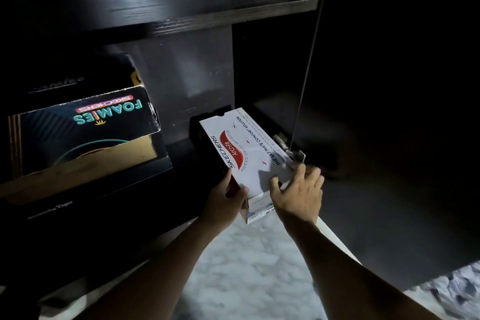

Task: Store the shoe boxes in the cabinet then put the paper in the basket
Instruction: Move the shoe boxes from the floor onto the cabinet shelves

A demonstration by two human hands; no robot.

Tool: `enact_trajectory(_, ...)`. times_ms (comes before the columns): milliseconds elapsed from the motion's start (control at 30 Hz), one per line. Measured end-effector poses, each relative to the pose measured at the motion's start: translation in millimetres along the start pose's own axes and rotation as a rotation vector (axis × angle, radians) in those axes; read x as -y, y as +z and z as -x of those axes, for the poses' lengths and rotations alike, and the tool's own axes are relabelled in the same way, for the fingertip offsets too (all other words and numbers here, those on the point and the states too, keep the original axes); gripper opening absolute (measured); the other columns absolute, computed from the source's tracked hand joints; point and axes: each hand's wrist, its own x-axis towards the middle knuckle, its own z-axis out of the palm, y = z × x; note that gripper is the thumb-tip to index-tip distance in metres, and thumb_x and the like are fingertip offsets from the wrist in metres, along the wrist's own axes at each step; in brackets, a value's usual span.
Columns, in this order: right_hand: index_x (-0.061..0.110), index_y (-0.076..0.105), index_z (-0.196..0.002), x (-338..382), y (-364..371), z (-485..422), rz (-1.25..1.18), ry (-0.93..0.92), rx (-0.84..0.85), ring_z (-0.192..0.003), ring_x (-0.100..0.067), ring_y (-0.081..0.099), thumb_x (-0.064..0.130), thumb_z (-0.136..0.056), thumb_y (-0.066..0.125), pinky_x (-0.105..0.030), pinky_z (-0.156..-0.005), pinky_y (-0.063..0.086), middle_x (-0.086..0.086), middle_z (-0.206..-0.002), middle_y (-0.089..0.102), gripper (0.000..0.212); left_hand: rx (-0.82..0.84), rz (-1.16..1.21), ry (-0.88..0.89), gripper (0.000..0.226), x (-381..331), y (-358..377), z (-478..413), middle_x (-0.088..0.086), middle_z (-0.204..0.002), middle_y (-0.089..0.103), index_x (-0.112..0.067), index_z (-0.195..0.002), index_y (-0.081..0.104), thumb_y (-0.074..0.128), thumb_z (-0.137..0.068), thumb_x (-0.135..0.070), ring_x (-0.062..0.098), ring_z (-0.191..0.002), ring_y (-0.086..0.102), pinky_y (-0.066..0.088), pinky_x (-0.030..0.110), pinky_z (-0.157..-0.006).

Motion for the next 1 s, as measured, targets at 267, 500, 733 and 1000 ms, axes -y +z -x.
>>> enact_trajectory(267, 0.009, 0.050, -0.125, 19.7, 22.5, -14.4, -0.254, 0.011, 0.081, -0.119, -0.033, 0.051, 0.031, -0.092, 0.057, -0.042, -0.089, 0.053, -0.012, -0.131, 0.036, 0.040, -0.016, 0.061, -0.159, 0.038, -22.6, -11.2, -39.8, 0.006, -0.111, 0.065, -0.033, -0.131, 0.047, 0.050, -0.098, -0.015, 0.011, -0.087, 0.066, 0.061, 0.032, -0.068)
enact_trajectory(500, 0.011, 0.049, -0.123, 34.1, 31.7, -19.8, -0.360, 0.037, 0.171, -0.102, -0.032, 0.059, 0.026, -0.093, 0.059, -0.036, -0.085, 0.050, -0.010, -0.125, 0.037, 0.035, -0.110, 0.276, -0.286, 0.055, -33.0, -17.5, -60.5, 0.006, -0.120, 0.062, -0.034, -0.150, 0.031, 0.050, -0.101, -0.017, 0.018, -0.097, 0.061, 0.050, 0.024, -0.061)
enact_trajectory(733, 0.015, 0.050, -0.128, 27.9, 22.0, -23.6, -0.394, 0.032, 0.293, -0.118, -0.029, 0.053, 0.024, -0.092, 0.059, -0.040, -0.098, 0.047, -0.008, -0.134, 0.042, 0.038, -0.225, 0.326, -0.320, 0.048, -34.7, -12.6, -55.8, 0.011, -0.128, 0.059, -0.018, -0.144, 0.042, 0.055, -0.099, -0.020, 0.020, -0.099, 0.059, 0.052, 0.034, -0.076)
enact_trajectory(1000, 0.031, 0.043, -0.139, 23.6, -29.1, -14.3, -0.133, -0.135, 0.403, -0.122, -0.024, 0.053, 0.040, -0.096, 0.049, -0.039, -0.092, 0.048, 0.002, -0.142, 0.041, 0.044, -0.197, 0.189, -0.310, 0.028, -48.8, -13.5, -24.1, 0.006, -0.105, 0.065, -0.017, -0.122, 0.060, 0.061, -0.095, -0.023, 0.018, -0.085, 0.061, 0.050, 0.027, -0.064)
